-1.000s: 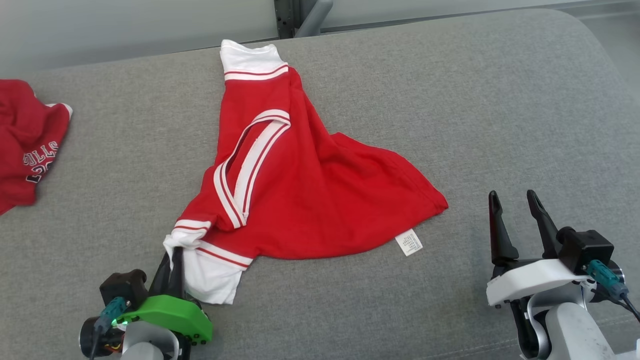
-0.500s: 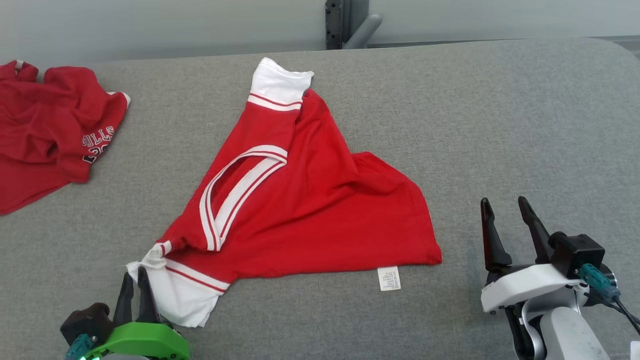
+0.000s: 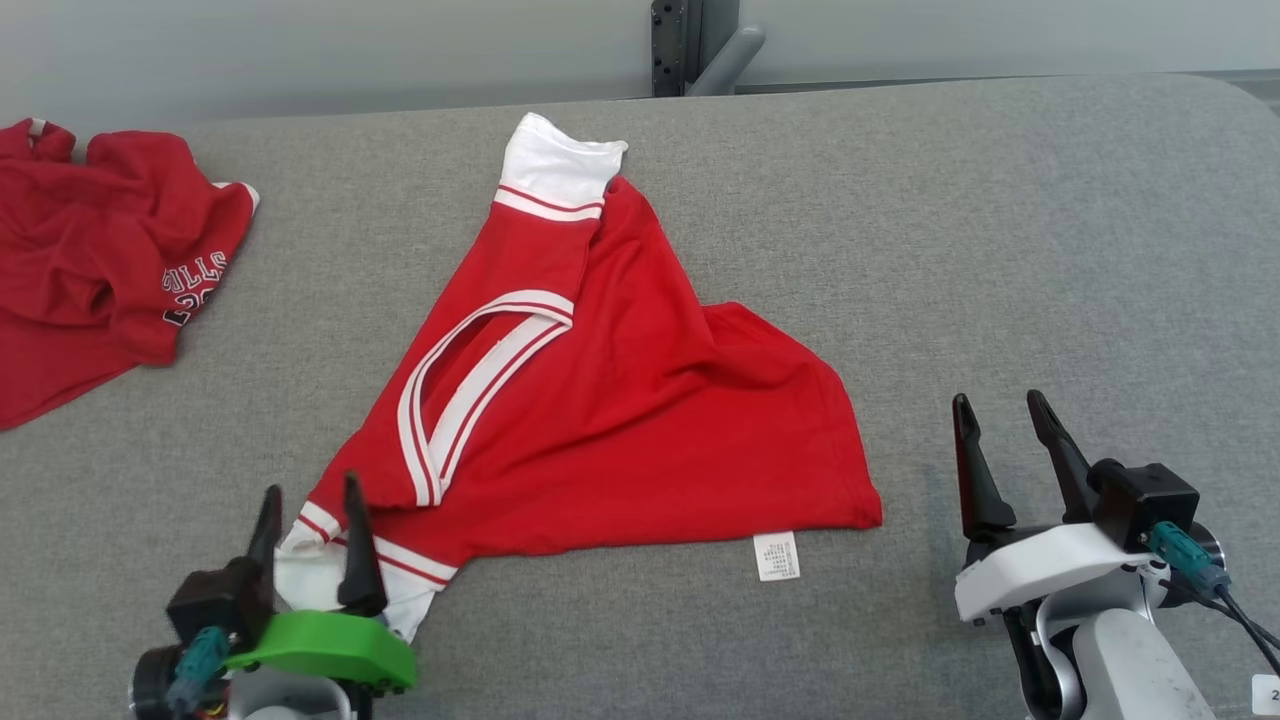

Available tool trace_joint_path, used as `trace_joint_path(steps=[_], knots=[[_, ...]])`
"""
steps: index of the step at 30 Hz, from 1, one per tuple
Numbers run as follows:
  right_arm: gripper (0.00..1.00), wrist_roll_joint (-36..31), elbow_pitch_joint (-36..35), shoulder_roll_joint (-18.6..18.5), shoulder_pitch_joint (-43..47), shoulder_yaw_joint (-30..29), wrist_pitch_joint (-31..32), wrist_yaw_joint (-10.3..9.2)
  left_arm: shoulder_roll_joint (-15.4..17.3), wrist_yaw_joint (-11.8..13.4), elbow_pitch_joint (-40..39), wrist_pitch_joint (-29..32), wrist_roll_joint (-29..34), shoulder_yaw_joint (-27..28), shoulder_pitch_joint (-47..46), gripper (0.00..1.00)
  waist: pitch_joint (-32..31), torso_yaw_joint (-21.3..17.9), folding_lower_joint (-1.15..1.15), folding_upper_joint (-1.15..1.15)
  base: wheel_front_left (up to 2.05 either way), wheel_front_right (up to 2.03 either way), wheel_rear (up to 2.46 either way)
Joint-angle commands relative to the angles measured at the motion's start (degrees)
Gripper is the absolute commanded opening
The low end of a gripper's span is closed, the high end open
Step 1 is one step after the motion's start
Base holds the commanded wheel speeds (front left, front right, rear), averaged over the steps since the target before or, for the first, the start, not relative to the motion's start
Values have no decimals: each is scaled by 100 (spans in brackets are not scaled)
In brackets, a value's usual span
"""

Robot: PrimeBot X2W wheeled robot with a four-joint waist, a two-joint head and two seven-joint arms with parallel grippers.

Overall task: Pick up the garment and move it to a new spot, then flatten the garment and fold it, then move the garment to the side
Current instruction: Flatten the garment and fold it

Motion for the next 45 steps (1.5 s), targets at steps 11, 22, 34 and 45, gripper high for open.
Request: trace_joint_path(steps=[11, 22, 34, 45], knots=[[100, 42, 64, -15, -144, 145, -15, -10, -208, -448, 622, 205, 449, -1106, -823, 100, 96, -207, 0, 14, 0, 0, 0], [100, 57, -32, -14, -326, 242, -15, -9, -287, -638, 2524, 371, 460, -1723, -2158, 100, 465, -744, 0, 14, 0, 0, 0], [100, 107, -111, -11, -301, 117, -15, -10, -307, -440, 2819, 9, 349, -2084, -3011, 0, 625, -1108, 0, 14, 0, 0, 0], [100, 268, -76, -12, -484, 285, -15, -10, -300, -217, 1995, -13, 209, -2983, -3955, 0, 894, -1559, 0, 14, 0, 0, 0]])
